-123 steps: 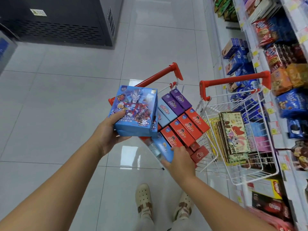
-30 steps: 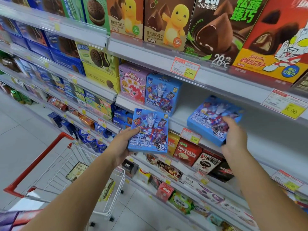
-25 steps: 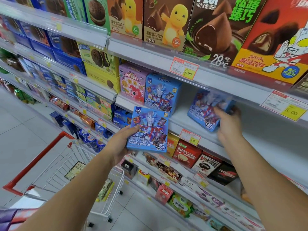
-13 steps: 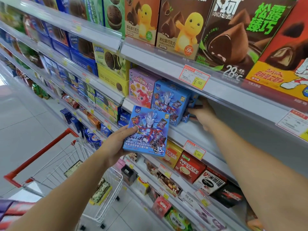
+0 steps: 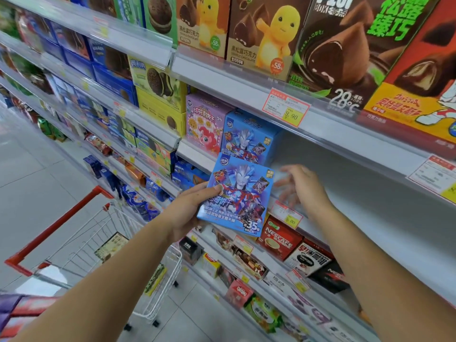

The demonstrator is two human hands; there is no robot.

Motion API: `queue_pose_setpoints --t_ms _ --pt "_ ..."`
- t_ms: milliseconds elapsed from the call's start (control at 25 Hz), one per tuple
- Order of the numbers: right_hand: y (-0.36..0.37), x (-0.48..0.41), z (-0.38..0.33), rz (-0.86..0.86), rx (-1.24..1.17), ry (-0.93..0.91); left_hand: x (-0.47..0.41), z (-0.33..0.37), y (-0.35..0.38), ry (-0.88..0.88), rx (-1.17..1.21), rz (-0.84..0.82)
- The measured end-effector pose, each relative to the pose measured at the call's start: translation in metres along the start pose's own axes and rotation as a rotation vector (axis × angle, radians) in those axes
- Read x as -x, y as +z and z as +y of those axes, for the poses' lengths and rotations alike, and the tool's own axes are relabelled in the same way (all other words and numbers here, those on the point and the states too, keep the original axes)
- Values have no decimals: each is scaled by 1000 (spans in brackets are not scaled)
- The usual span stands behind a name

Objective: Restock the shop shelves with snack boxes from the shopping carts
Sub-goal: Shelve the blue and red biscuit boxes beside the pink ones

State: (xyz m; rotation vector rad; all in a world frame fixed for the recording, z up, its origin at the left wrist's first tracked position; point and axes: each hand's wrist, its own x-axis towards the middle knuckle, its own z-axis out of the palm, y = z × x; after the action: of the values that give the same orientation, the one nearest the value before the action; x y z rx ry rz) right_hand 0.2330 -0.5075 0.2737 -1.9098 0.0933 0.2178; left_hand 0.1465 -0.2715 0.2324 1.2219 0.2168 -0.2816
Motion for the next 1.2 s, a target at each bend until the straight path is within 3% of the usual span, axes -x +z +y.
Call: queue_pose_setpoints --t_ms 80,160,280,440,600,840,1200 --pt "-17 24 3 -275 -7 122 -11 -2 16 -34 -19 -52" --pt "-32 38 5 -375 -30 169 -21 -2 35 -57 -29 -85" --pt "-55 41 16 -225 -83 157 -31 -2 59 -64 -70 -158" --pt "-96 26 31 193 -220 123 -38 3 61 -56 -73 -139" --pt "-93 -8 33 440 -66 -9 -39 13 48 -23 -88 -79" --pt "-47 -67 7 421 158 -106 -43 26 35 43 -79 -52" --pt "-15 -124 14 194 40 -291 -77 21 12 200 -75 -77"
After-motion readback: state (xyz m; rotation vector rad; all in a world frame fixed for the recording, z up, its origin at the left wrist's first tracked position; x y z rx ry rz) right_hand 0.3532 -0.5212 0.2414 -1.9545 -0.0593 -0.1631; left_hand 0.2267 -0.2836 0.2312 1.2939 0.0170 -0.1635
